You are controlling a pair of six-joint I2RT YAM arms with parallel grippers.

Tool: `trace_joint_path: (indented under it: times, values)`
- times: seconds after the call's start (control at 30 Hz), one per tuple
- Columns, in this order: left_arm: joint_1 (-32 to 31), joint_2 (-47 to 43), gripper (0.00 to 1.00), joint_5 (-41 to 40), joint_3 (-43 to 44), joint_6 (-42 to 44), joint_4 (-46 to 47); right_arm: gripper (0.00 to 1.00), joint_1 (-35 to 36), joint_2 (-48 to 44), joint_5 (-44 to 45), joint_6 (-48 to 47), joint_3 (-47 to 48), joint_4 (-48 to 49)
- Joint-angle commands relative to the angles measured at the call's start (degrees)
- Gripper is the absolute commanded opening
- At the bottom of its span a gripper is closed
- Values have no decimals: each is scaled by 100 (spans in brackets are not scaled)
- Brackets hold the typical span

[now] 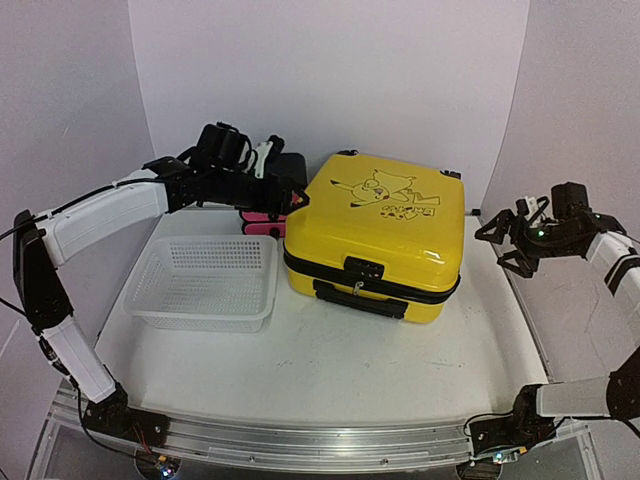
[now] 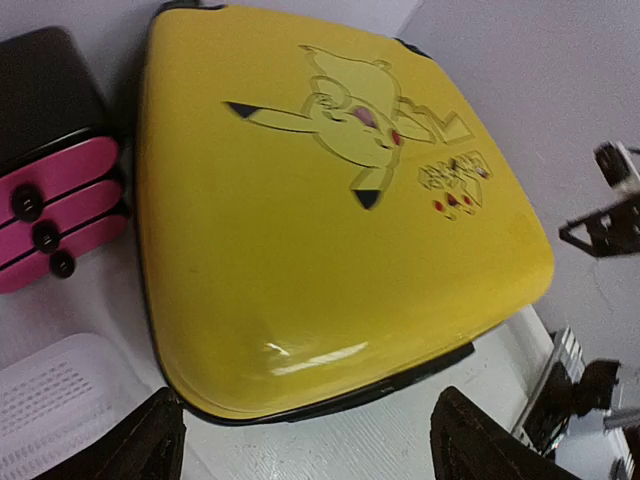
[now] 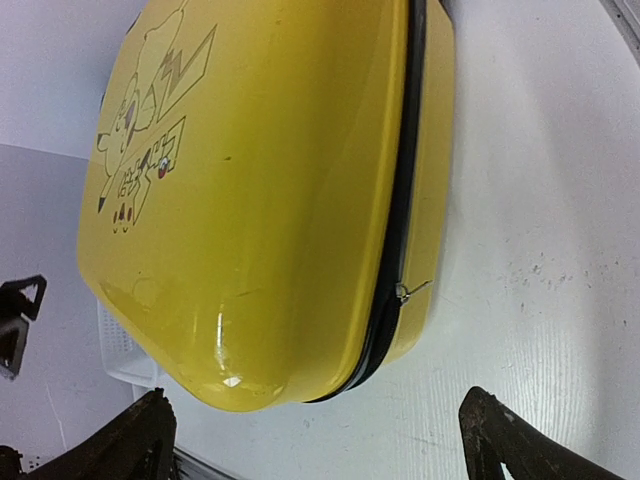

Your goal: Open, take out, and arrange the luggage

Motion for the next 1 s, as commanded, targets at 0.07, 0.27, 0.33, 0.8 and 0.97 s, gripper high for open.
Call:
trace_joint_path:
  times: [0.07,0.27,0.33,0.8,0.97]
  values:
    - [670,696,86,-89,960,-1945,-411,98,355,441,270,283,778,-113]
    - [825,1558,81,458,1642,-1628,-255,98,358,1113,234,276,1285,-55]
    - [825,1683,81,510,1719,-1441,-169,98,358,1280,221,203,1362,-51]
    - [-32,1976,79,1402,1547,-1083,-22,98,358,1585,337,90,1329,182]
    - [-125,2155,79,1459,1647,-1171,59,98,358,1553,-33,336,832,628]
